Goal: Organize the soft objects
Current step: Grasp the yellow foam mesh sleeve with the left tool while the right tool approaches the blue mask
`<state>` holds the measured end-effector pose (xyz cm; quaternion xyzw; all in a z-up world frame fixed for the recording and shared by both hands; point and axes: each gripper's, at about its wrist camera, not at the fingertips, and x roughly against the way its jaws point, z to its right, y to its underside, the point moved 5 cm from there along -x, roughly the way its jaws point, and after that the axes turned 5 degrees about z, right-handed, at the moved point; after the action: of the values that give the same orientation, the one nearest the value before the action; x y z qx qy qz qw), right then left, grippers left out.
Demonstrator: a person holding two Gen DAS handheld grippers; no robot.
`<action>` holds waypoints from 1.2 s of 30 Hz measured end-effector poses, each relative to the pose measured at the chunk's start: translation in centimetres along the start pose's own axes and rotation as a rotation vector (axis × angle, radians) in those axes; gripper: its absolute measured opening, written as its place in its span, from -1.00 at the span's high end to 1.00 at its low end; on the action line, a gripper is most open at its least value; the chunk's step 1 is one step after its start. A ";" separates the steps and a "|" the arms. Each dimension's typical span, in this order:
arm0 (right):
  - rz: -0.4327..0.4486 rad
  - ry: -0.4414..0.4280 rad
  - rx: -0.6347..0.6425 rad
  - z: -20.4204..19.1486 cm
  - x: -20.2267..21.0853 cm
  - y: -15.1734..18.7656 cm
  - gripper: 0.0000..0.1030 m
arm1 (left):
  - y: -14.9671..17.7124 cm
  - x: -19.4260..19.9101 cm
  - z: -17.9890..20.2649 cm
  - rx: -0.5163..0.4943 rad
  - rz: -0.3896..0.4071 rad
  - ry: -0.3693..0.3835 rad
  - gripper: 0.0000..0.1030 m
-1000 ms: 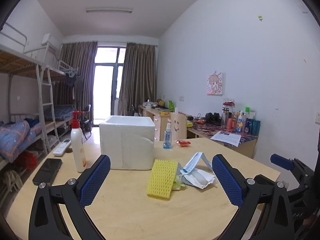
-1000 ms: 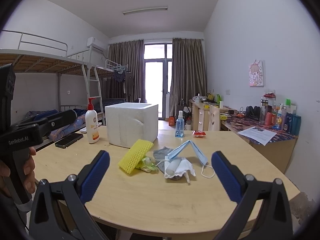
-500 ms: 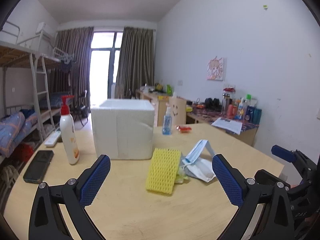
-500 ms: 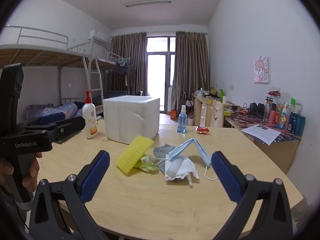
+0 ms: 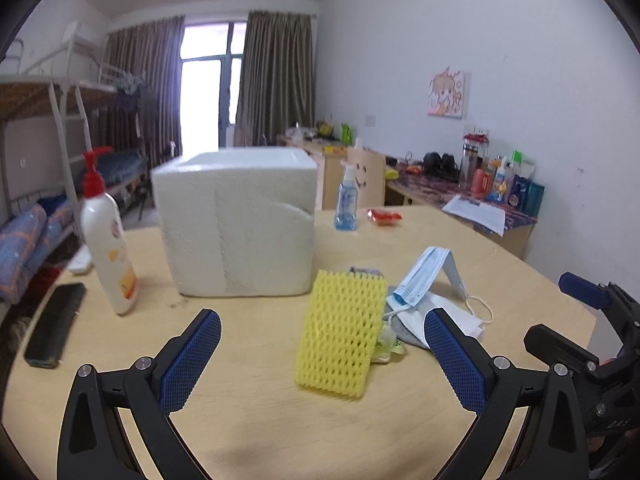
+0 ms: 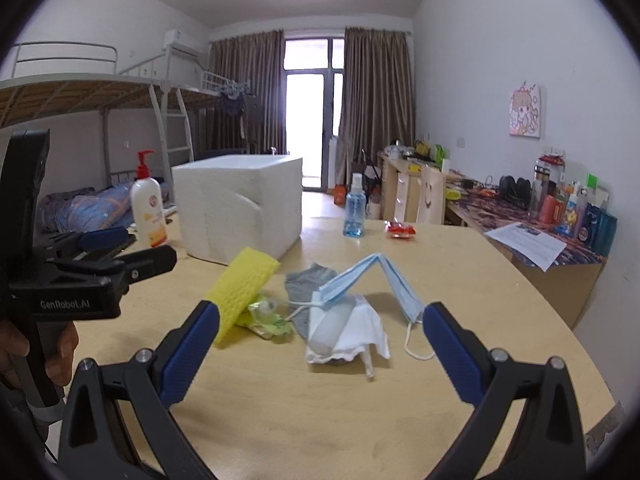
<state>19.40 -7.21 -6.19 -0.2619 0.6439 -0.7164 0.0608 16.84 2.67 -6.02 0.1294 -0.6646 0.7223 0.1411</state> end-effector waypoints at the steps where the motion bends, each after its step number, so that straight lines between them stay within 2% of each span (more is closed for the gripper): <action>1: -0.009 0.001 -0.006 0.4 -0.3 0.0 -0.99 | 0.0 -0.6 0.0 0.008 -0.017 0.010 -0.98; 9: -0.070 0.011 -0.037 2.6 -2.9 -0.7 -0.99 | -0.5 -4.0 0.4 0.001 -0.104 0.021 -0.98; 22: -0.196 -0.009 -0.038 3.5 -7.5 -1.3 -0.99 | -0.7 -9.3 0.9 -0.010 -0.242 0.114 -0.98; 24: -0.213 -0.010 -0.037 3.8 -8.3 -1.3 -0.99 | -0.2 -10.1 0.6 -0.014 -0.267 0.106 -0.97; 27: -0.241 0.009 -0.033 4.3 -9.3 -1.1 -0.99 | 0.5 -10.9 0.2 -0.011 -0.299 0.112 -0.81; 33: -0.275 0.021 -0.050 5.6 -10.4 -1.1 -0.99 | 0.6 -10.7 0.0 0.010 -0.291 0.156 -0.74; 36: -0.289 0.021 -0.068 6.2 -11.2 -1.0 -0.99 | 0.7 -10.8 0.1 -0.011 -0.293 0.156 -0.46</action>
<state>31.97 -7.80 -8.35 -0.3464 0.6239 -0.6981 -0.0585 26.57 2.18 -10.68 0.1676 -0.6295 0.6982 0.2969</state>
